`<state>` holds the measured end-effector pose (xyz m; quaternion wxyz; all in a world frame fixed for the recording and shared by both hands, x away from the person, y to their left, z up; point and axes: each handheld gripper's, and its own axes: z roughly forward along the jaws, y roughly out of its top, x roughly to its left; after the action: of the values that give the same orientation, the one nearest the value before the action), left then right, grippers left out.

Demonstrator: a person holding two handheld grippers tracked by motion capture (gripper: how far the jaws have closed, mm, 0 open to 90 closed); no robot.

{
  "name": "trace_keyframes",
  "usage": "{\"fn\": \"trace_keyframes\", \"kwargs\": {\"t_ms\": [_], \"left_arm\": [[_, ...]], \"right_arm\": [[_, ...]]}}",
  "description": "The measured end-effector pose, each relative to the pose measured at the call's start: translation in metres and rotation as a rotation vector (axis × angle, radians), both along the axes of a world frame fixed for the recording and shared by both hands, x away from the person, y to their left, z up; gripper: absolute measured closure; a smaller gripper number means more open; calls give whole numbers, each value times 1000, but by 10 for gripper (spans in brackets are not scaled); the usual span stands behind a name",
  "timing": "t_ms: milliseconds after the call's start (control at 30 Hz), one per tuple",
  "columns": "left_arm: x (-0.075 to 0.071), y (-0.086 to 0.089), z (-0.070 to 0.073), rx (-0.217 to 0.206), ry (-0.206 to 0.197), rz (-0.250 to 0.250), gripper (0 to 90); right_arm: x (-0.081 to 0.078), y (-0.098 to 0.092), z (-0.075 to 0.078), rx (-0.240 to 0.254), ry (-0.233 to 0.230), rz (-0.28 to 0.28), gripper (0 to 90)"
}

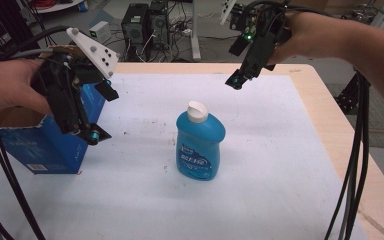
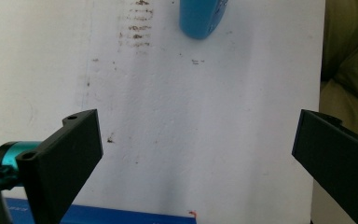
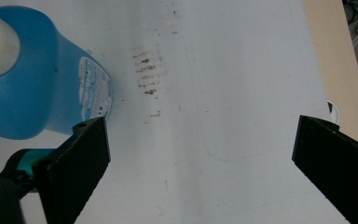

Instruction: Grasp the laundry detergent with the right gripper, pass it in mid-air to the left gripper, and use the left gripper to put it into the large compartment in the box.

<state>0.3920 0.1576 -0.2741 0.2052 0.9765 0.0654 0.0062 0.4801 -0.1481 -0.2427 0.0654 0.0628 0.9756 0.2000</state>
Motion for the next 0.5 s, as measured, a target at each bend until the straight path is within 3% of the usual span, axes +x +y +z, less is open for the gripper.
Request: {"fn": "trace_keyframes", "kwargs": {"t_ms": [200,500], "left_arm": [[0,-1,-1,-18,-1,1,17],[-1,-1,-3,-16,2,-4,17]], "right_arm": [[-9,-8,-3,22,13,-23,33],[-27,-22,-11,117,40,-59,32]]}}
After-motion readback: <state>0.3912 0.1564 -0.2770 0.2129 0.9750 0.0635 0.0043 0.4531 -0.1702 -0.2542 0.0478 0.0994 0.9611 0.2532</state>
